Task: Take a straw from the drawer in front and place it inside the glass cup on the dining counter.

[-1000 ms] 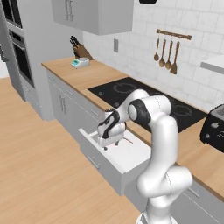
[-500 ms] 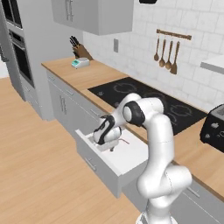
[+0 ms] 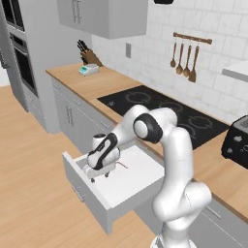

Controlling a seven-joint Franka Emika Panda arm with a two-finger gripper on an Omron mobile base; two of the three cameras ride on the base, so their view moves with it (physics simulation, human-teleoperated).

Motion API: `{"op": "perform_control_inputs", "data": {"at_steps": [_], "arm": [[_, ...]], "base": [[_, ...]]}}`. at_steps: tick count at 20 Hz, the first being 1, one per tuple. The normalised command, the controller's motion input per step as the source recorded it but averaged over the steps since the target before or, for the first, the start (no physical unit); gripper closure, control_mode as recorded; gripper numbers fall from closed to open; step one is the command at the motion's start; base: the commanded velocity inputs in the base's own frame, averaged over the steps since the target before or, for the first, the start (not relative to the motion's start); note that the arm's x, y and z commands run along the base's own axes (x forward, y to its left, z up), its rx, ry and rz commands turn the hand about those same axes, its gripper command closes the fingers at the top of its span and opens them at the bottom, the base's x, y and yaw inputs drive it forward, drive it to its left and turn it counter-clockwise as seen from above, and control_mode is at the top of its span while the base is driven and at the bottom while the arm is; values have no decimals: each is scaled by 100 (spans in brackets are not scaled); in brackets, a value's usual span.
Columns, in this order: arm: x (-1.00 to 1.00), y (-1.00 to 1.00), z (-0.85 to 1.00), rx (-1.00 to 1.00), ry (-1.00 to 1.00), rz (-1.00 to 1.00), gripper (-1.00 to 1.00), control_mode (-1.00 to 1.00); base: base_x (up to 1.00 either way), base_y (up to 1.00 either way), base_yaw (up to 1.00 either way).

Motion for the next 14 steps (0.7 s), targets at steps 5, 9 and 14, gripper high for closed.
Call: {"op": "perform_control_inputs", "data": {"at_steps": [5,9,14], "arm": [[-5,0,50,-2,-10,0,-100,-100],[19,-68,27,-10,-3,0,-100,-100],[27,-69,7,-5,-1,0,-100,-100]], "base": [[0,0,0],[0,0,0],[0,0,0]]}}
